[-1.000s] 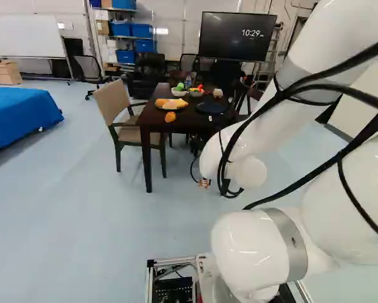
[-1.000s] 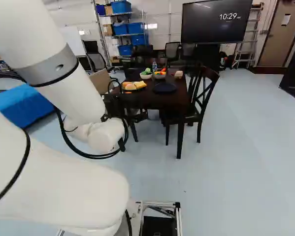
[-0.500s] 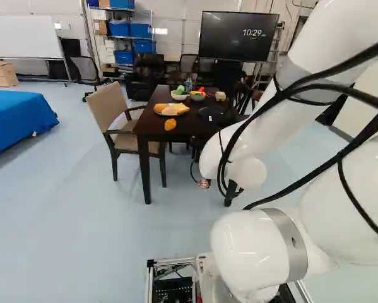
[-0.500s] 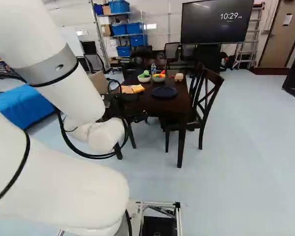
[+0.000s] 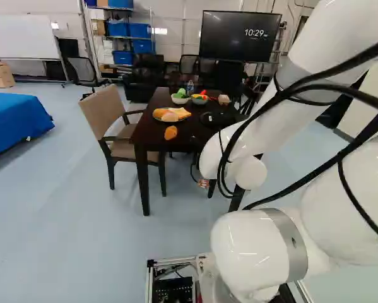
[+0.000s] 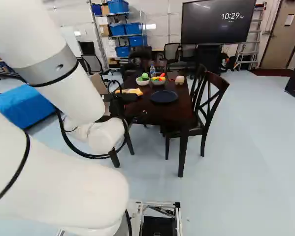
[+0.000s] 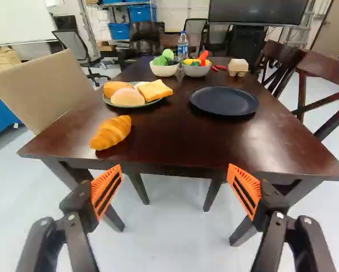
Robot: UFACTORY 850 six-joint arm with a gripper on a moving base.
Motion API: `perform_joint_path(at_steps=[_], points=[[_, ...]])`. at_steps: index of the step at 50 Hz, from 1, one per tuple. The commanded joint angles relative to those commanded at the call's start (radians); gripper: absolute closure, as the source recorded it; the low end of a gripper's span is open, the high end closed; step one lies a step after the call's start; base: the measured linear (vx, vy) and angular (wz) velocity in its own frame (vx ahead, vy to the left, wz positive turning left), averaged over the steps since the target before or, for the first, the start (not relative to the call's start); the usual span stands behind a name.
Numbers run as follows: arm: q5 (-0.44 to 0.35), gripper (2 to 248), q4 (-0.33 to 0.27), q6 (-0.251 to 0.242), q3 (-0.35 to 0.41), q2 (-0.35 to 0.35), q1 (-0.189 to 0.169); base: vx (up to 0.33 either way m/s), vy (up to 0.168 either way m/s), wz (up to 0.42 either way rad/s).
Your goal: Move the croissant to the empty plate
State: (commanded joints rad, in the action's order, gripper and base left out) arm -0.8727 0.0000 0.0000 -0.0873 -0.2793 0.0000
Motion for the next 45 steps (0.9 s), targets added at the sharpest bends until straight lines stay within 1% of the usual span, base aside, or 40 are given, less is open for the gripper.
perform_joint_path(at_steps=[32, 45], points=[[0.000, 3, 0.000, 0.000, 0.000, 0.000, 0.000, 0.159, 0.002, -0.007], [0.000, 3, 0.000, 0.000, 0.000, 0.000, 0.000, 0.038, -0.002, -0.004]])
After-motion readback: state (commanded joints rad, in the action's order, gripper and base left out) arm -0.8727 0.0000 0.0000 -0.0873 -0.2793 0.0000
